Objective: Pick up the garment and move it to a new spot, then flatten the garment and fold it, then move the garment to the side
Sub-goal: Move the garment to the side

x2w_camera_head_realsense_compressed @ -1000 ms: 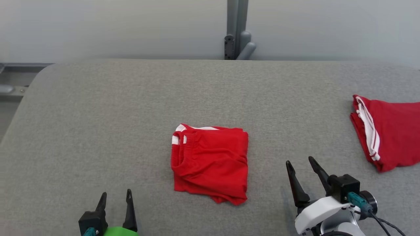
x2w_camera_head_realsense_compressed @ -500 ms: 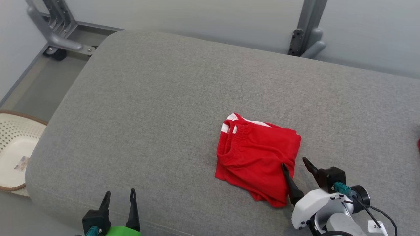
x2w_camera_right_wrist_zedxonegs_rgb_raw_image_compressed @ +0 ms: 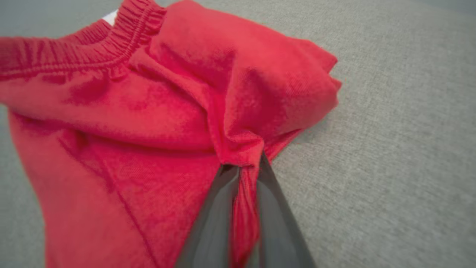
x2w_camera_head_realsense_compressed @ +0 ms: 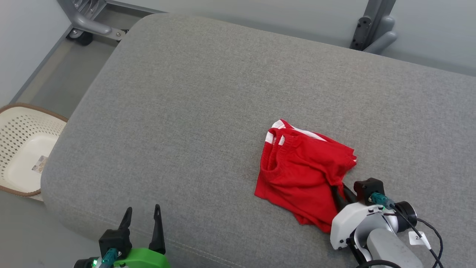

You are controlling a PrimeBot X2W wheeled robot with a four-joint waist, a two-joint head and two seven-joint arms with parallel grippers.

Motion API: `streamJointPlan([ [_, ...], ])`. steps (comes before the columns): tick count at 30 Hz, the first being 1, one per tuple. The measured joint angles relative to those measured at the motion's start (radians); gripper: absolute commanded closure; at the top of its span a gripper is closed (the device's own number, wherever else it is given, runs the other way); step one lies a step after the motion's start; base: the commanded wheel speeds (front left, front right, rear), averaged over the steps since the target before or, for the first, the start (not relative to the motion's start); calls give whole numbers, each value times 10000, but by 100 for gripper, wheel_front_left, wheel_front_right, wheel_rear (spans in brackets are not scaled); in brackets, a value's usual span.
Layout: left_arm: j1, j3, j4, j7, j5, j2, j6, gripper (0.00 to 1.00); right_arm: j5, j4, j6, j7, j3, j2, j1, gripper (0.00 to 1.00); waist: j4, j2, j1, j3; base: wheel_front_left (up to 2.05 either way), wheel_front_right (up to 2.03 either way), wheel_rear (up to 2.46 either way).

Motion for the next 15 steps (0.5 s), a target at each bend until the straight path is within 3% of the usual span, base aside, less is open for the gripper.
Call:
streamJointPlan([
  [8, 3, -2, -71, 0, 12, -2, -69, 0, 384, -472, 10, 38, 165, 21, 9, 100, -680, 1, 0, -109, 0, 0, 0],
  [15, 68, -127, -163, 0, 79, 2, -180, 0, 499, -859, 10, 38, 372, 12, 411, 100, -1996, 1, 1, -297, 0, 0, 0],
])
